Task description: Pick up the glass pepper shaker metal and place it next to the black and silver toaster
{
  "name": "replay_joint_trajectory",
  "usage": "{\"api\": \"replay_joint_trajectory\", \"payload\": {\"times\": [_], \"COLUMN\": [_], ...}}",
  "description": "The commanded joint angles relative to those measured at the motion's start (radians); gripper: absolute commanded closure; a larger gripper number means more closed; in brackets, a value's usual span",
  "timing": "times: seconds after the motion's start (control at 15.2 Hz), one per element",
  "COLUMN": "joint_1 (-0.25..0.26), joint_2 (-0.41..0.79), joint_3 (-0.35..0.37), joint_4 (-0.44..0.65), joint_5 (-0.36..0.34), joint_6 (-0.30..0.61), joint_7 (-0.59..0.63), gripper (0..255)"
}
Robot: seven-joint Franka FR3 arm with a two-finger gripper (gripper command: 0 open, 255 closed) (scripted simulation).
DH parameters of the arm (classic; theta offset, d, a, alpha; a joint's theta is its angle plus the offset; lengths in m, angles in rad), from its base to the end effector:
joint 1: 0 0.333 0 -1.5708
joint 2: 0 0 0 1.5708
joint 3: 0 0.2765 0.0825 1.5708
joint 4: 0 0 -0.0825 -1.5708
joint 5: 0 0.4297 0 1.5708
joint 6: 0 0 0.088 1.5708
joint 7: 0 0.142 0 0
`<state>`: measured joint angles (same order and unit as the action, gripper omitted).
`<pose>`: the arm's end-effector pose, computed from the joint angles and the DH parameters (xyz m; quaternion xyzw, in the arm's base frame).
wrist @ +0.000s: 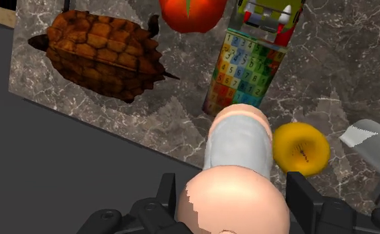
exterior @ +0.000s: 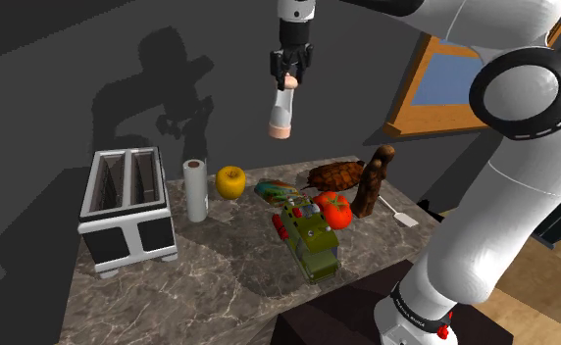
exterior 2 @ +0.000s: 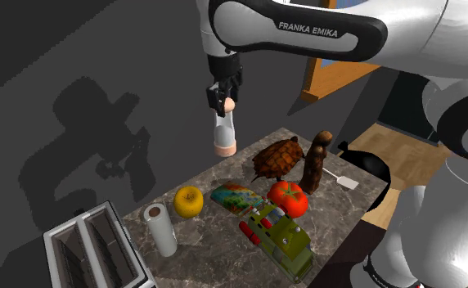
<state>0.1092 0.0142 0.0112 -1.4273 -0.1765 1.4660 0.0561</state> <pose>0.5919 0.0450 0.6080 0.9959 0.0217 0.0199 0.0860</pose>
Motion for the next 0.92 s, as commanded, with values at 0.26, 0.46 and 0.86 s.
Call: {"api": "replay_joint_trajectory", "payload": {"times": [0.26, 0.46, 0.86], "joint_1": [0.071, 0.107, 0.18], "joint_2": [-0.033, -0.037, -0.013], "joint_3": [0.072, 0.11, 0.187], "joint_4": [-0.039, -0.04, -0.005], "joint_5": [-0.001, 0.001, 0.001], "joint_6": [-0.019, -0.035, -0.072], "joint_7": [0.143, 0.215, 0.362], "gripper": [255, 255, 255]}}
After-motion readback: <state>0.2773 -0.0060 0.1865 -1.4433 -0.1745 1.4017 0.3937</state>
